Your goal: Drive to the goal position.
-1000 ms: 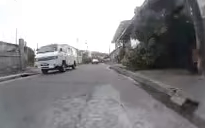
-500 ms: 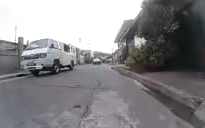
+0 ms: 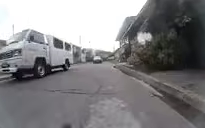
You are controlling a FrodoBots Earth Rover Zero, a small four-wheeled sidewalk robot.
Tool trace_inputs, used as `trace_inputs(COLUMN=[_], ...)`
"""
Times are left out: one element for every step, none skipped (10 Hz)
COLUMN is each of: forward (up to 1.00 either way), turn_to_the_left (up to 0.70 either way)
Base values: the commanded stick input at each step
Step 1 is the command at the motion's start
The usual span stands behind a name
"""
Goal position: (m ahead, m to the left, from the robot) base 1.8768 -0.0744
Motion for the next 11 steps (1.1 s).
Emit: trace_inputs(forward=[1.00, 1.00, 1.00, 1.00, 1.00, 1.00, 1.00, 1.00, 1.00, 1.00, 1.00], turn_to_the_left=[0.01, 0.01, 0.01, 0.01, 0.01, 0.01, 0.01, 0.01, -0.22, -0.39, -0.39])
